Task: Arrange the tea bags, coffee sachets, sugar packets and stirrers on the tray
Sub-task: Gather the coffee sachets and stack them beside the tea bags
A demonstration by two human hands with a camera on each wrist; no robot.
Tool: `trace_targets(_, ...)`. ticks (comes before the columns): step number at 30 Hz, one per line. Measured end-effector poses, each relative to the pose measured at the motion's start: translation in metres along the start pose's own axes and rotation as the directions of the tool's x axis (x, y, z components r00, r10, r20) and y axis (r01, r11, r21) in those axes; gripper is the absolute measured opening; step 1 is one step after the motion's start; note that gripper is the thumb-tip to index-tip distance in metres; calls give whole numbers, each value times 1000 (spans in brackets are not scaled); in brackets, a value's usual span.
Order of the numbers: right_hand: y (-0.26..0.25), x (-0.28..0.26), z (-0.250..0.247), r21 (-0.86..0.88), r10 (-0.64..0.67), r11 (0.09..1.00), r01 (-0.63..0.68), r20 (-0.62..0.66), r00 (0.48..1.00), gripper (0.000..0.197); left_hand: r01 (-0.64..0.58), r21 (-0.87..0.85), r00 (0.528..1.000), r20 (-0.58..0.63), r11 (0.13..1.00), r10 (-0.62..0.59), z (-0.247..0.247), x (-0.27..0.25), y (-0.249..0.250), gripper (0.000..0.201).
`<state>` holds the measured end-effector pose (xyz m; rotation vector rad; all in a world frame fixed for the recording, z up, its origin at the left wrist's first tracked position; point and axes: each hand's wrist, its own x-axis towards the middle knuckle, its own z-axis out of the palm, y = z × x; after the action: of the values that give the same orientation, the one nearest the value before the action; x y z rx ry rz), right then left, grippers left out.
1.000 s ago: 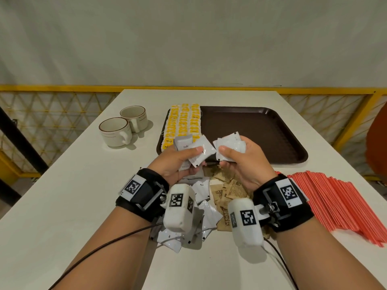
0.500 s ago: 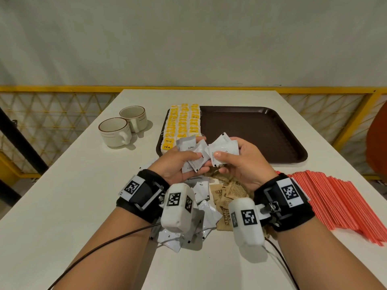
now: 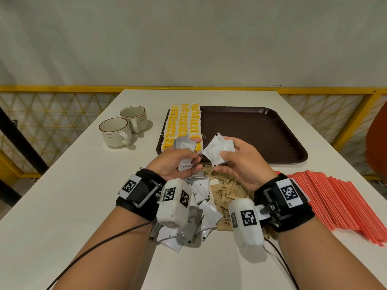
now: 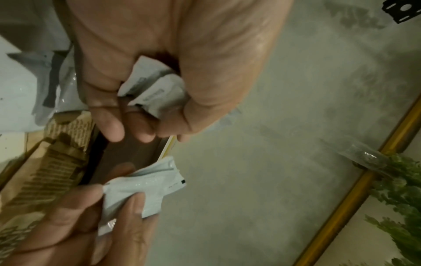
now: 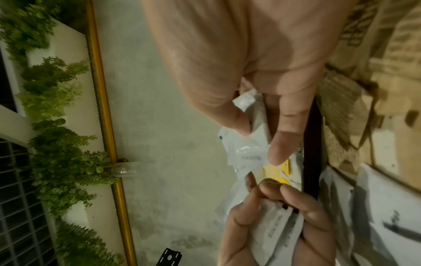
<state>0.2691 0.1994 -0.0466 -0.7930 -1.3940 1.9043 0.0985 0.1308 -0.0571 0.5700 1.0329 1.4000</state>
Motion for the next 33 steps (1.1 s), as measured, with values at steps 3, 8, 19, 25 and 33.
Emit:
trace_targets(3, 1, 0, -1, -11, -25, 1000, 25, -18, 1000, 32, 24, -66, 999, -24, 998, -26, 0, 0, 2, 25)
trace_targets(8, 1, 1, -2, 20, -31, 999, 32, -37, 999, 27, 16, -103, 1000, -3, 995, -17, 1, 1, 2, 14)
trace_targets(19, 5, 1, -1, 19, -4, 1000, 5, -36, 999, 25, -160, 111, 987, 45, 981, 156, 3, 2, -4, 17)
trace_targets(25, 6, 2, -2, -71, -30, 997, 26, -64, 997, 30, -205, 256, 979, 51, 945, 199, 7, -2, -6, 22)
trace_targets(33, 11, 3, -2, -37, -68, 997, 68, -9, 998, 36, -187, 348, 982, 46, 918, 183, 11, -6, -6, 22)
